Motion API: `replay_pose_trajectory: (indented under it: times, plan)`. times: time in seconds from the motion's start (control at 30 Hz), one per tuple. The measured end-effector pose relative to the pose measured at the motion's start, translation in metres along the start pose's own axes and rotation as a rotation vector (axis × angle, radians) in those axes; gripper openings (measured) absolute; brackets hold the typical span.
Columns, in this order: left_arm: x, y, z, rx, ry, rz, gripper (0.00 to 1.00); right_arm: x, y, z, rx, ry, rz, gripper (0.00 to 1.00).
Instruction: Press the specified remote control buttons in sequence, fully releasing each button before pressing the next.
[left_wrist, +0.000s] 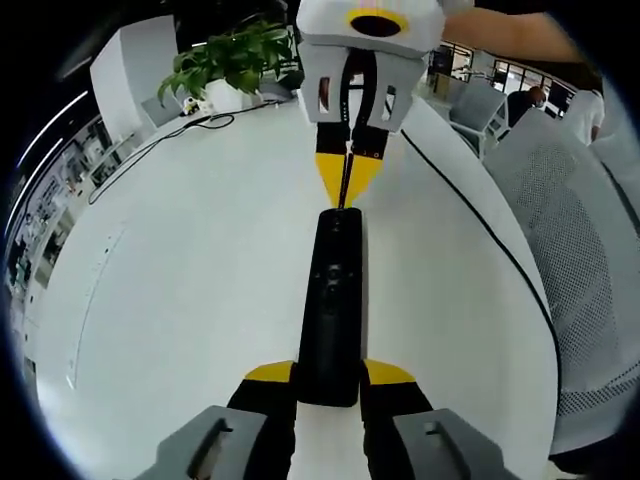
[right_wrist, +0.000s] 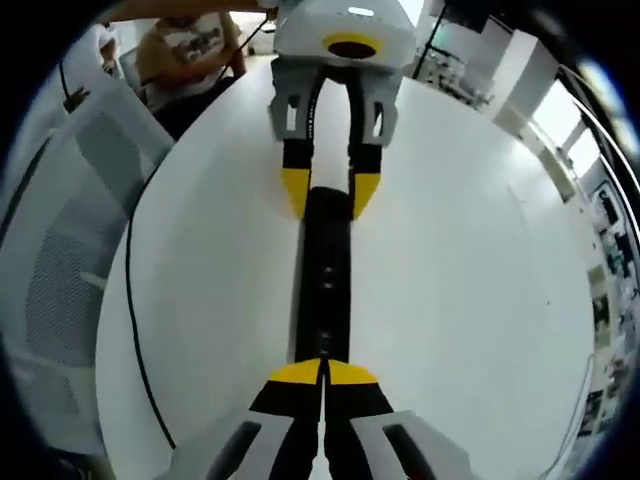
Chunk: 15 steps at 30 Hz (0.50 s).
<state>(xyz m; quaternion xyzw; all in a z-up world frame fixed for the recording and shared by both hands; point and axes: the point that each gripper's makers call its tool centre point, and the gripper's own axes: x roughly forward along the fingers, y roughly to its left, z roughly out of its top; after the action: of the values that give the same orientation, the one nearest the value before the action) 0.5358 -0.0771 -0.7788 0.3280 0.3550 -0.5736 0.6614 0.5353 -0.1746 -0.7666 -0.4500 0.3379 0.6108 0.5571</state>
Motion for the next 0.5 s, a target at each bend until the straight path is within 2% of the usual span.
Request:
replay_pose_trajectory:
  times: [0.5]
  plan:
    - [0.0001,-0.0008,0.0001,-0.002,0.006,0.005,0.23,0.0025,-0.0024,-0.0004,-0.017,0.021,0.018,0.0]
